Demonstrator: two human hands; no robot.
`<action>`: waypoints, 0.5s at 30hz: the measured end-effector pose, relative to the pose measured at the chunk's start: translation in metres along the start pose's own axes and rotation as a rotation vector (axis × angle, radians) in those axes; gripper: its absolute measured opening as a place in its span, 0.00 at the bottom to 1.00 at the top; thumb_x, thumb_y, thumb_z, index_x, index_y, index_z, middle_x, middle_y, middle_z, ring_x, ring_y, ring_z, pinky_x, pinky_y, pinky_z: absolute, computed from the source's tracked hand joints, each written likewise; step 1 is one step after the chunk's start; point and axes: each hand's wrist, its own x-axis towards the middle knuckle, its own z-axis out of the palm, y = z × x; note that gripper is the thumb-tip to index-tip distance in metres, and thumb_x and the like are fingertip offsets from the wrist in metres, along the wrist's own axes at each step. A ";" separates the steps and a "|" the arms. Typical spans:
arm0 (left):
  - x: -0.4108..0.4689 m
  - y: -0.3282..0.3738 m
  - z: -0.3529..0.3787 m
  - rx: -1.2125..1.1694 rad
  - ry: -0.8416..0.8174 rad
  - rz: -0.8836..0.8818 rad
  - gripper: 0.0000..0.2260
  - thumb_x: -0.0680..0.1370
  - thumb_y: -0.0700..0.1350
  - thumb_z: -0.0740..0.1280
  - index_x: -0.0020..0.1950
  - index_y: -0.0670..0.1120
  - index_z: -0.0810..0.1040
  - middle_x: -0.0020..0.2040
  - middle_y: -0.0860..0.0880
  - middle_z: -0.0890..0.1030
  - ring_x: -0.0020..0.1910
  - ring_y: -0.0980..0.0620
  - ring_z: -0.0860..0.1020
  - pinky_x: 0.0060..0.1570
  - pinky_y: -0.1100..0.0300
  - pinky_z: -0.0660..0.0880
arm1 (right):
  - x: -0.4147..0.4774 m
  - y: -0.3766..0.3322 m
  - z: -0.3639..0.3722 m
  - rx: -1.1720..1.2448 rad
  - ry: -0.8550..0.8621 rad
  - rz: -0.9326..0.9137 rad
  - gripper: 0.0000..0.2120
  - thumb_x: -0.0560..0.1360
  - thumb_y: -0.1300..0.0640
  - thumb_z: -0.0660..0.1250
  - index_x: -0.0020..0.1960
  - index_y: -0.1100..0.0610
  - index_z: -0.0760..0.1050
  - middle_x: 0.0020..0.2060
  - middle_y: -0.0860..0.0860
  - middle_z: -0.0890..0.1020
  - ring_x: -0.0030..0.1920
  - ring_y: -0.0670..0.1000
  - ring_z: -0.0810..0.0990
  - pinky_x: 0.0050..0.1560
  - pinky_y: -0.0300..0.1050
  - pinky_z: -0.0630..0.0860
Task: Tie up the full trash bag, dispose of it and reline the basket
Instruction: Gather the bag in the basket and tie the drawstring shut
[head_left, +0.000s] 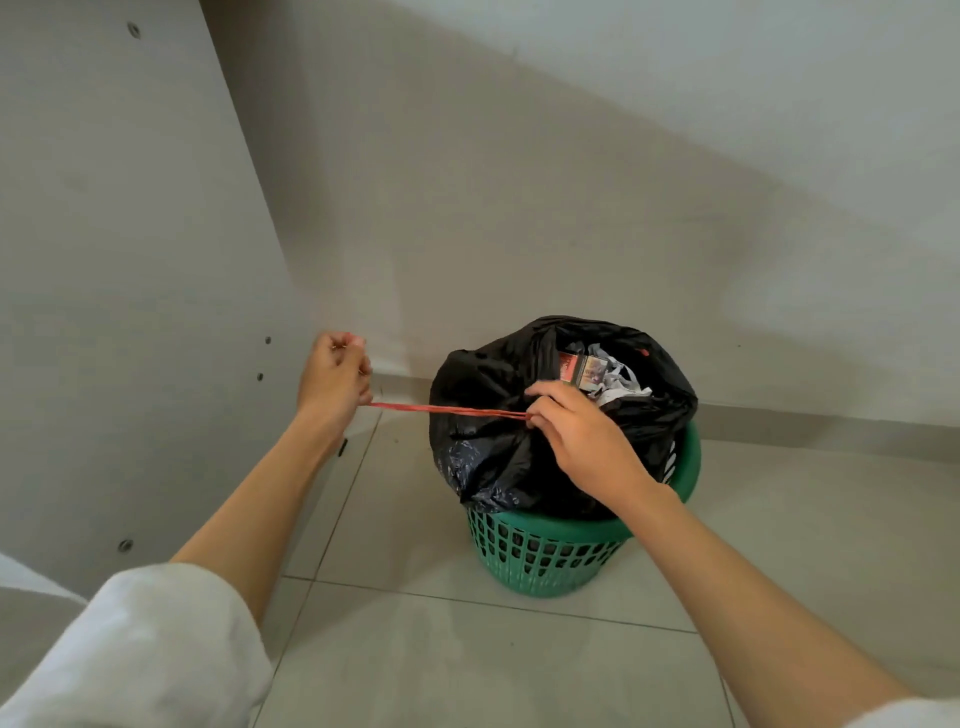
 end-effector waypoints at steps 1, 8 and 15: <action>-0.001 -0.001 0.004 0.104 -0.040 0.031 0.07 0.82 0.45 0.56 0.51 0.44 0.71 0.39 0.47 0.74 0.27 0.53 0.68 0.30 0.60 0.69 | -0.004 0.001 -0.001 0.059 -0.021 0.059 0.08 0.79 0.61 0.60 0.48 0.62 0.76 0.52 0.53 0.77 0.54 0.54 0.76 0.52 0.44 0.74; -0.024 0.010 0.069 0.708 -0.214 0.426 0.06 0.74 0.44 0.70 0.43 0.42 0.84 0.43 0.48 0.83 0.45 0.50 0.79 0.48 0.56 0.74 | -0.018 -0.008 -0.023 0.373 -0.061 0.355 0.06 0.77 0.61 0.65 0.49 0.60 0.81 0.45 0.53 0.83 0.47 0.51 0.79 0.54 0.31 0.58; -0.053 0.000 0.152 0.907 -0.388 0.464 0.23 0.74 0.60 0.66 0.63 0.47 0.72 0.58 0.48 0.75 0.56 0.48 0.75 0.51 0.52 0.74 | -0.029 -0.003 -0.025 0.462 -0.030 0.445 0.04 0.72 0.56 0.71 0.40 0.56 0.78 0.44 0.45 0.83 0.50 0.50 0.79 0.61 0.48 0.65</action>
